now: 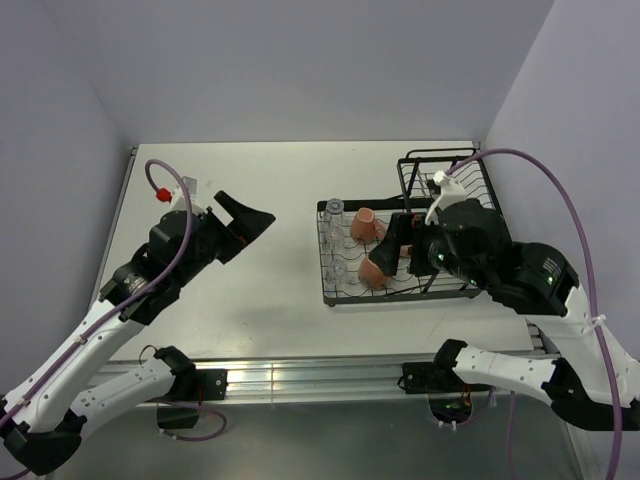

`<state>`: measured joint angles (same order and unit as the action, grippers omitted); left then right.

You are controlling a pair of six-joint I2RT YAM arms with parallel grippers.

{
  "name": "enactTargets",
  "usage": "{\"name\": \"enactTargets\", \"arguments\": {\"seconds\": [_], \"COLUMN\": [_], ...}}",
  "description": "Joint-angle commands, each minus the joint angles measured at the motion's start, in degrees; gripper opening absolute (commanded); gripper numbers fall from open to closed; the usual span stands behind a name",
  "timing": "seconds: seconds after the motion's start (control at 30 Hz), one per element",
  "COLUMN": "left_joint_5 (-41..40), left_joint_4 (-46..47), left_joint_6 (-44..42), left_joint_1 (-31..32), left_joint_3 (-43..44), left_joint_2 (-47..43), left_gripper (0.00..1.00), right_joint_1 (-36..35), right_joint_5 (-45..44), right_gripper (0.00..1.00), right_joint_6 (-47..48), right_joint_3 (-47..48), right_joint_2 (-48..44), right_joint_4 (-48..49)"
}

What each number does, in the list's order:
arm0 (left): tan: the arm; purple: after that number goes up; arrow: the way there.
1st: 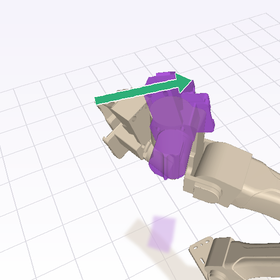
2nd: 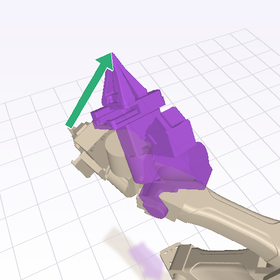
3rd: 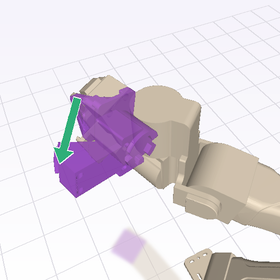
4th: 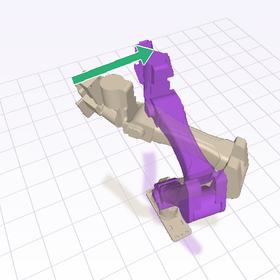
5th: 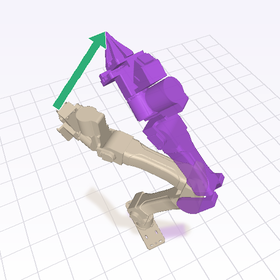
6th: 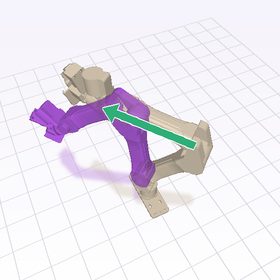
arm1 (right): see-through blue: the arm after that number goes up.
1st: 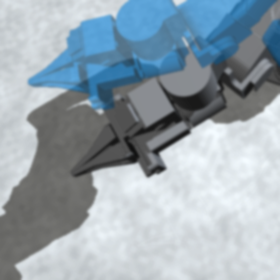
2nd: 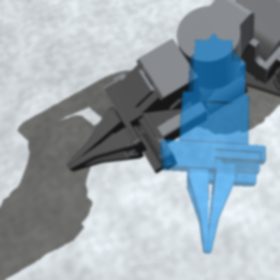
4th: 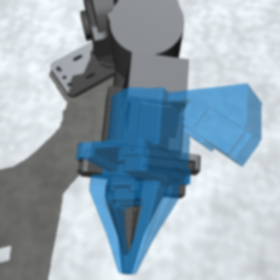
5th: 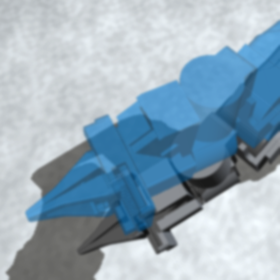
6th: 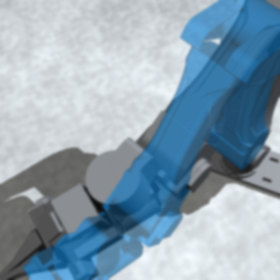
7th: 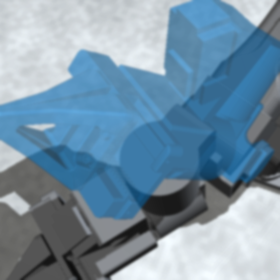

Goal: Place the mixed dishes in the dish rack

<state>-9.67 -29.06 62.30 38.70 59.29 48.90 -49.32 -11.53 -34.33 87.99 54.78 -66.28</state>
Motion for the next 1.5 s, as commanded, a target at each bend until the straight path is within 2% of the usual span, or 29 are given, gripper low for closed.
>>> {"name": "enactTargets", "arguments": {"seconds": [0.0, 0.13, 0.33, 0.5, 0.67, 0.9, 1.2, 1.47], "left_joint_5": [3.7, 4.2, 4.0, 4.7, 4.4, 5.0, 5.8, 8.1], "left_joint_4": [6.3, 10.2, 12.4, 12.7, 11.6, 11.0, 10.6, 15.2], "left_joint_6": [6.1, 9.4, 12.8, 13.5, 13.5, 13.9, 13.9, 14.7], "left_joint_1": [-0.5, -0.6, -0.6, -0.6, -0.6, -0.5, -0.6, -0.6], "left_joint_3": [-3.6, -10.6, -16.2, -18.5, -19.7, -21.7, -23.9, -27.2], "left_joint_2": [-3.6, -8.6, -14.2, -16.5, -18.8, -20.7, -21.9, -21.8], "left_gripper": [0.99, 0.99, 0.99, 0.99, 0.99, 0.99, 0.99, 0.99], "right_joint_1": [-1.8, -3.4, -3.9, -3.9, -3.9, -3.9, -3.9, -3.9], "right_joint_5": [-3.4, -3.6, -1.6, -7.3, -9.3, -6.1, -2.3, 0.9], "right_gripper": [1.00, 1.00, 1.00, 1.00, 1.00, 1.00, 1.00, 1.00], "right_joint_6": [-3.6, -3.6, -3.2, -4.3, -4.8, -3.1, -2.2, -3.4], "right_joint_3": [-3.6, -8.9, -15.5, -21.8, -28.1, -34.6, -41.3, -47.6], "right_joint_2": [-5.5, -10.0, -17.5, -22.5, -26.7, -32.0, -36.8, -43.0], "right_joint_4": [5.4, 8.1, 15.4, 17.2, 20.2, 26.7, 28.8, 30.9]}}
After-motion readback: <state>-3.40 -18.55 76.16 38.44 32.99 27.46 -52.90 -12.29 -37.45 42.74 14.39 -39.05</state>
